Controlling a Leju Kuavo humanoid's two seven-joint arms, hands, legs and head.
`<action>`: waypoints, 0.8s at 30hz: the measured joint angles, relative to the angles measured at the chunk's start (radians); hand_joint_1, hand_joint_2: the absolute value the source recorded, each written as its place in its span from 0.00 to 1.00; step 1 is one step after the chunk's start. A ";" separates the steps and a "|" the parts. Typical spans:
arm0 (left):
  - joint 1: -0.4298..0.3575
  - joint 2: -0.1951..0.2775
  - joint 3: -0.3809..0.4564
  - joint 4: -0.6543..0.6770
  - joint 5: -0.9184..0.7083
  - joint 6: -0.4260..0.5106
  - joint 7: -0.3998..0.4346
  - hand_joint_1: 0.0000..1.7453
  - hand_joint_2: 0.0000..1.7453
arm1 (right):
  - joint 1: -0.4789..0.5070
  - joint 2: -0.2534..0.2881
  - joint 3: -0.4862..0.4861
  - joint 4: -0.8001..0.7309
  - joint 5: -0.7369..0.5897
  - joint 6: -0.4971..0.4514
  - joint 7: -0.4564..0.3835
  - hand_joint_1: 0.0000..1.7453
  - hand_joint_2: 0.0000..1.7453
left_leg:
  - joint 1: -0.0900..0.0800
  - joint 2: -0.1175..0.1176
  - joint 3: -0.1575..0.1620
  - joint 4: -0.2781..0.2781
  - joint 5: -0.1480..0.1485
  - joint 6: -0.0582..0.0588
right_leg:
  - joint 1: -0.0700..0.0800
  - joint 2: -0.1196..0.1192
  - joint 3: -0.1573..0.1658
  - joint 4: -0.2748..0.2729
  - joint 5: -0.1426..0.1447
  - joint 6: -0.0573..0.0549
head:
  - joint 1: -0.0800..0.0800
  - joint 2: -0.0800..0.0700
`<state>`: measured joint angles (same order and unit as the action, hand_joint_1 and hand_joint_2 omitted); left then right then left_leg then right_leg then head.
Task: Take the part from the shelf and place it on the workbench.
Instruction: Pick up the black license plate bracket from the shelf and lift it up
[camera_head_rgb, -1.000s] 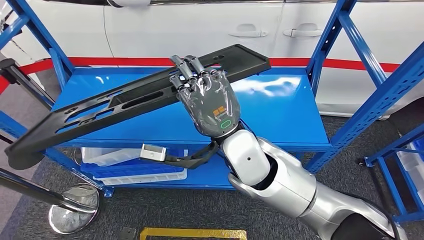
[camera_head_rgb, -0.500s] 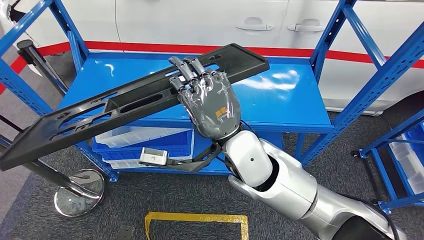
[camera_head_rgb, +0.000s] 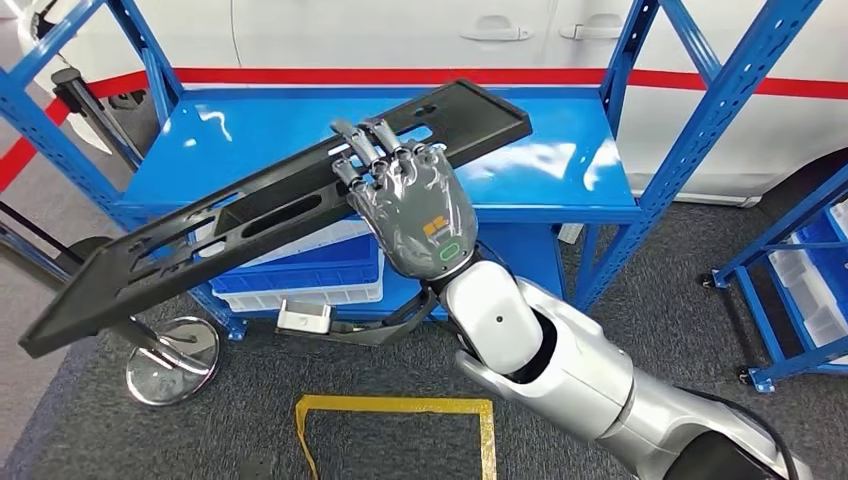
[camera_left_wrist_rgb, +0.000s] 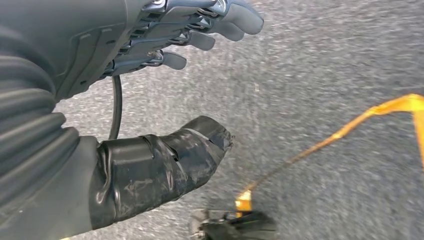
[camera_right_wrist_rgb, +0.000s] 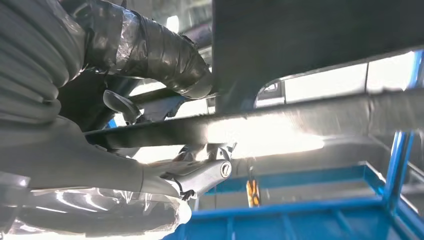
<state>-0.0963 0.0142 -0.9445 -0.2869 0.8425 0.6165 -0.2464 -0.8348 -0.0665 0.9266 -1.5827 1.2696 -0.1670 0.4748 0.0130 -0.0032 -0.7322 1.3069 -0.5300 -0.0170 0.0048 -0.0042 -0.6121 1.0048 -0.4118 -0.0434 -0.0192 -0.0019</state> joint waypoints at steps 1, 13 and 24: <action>0.000 0.000 0.000 0.000 0.001 0.000 0.000 0.00 1.00 | 0.001 0.000 0.000 0.000 -0.005 0.006 0.003 1.00 1.00 | 0.001 0.000 0.031 -0.023 0.031 -0.001 | -0.002 0.000 -0.018 0.004 0.010 0.003 | 0.000 0.000; -0.003 0.002 0.000 0.000 0.004 -0.001 0.002 0.00 1.00 | 0.001 -0.001 0.000 -0.006 -0.033 0.016 0.010 1.00 1.00 | -0.003 0.008 0.164 -0.305 0.068 0.061 | -0.009 0.004 -0.141 0.253 -0.135 0.053 | 0.004 0.000; -0.002 0.003 -0.003 0.000 0.005 -0.004 0.004 0.00 1.00 | -0.002 -0.001 0.000 -0.014 -0.036 0.014 0.019 1.00 1.00 | -0.002 0.005 0.065 -0.280 0.129 0.018 | -0.002 0.002 0.067 0.015 -0.062 0.026 | 0.006 0.000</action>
<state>-0.0985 0.0176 -0.9471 -0.2867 0.8473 0.6120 -0.2423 -0.8369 -0.0671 0.9262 -1.5972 1.2341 -0.1525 0.4934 0.0108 0.0014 -0.6674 1.0274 -0.4010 0.0013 0.0023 -0.0019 -0.5453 1.0196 -0.4740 -0.0178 -0.0134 -0.0019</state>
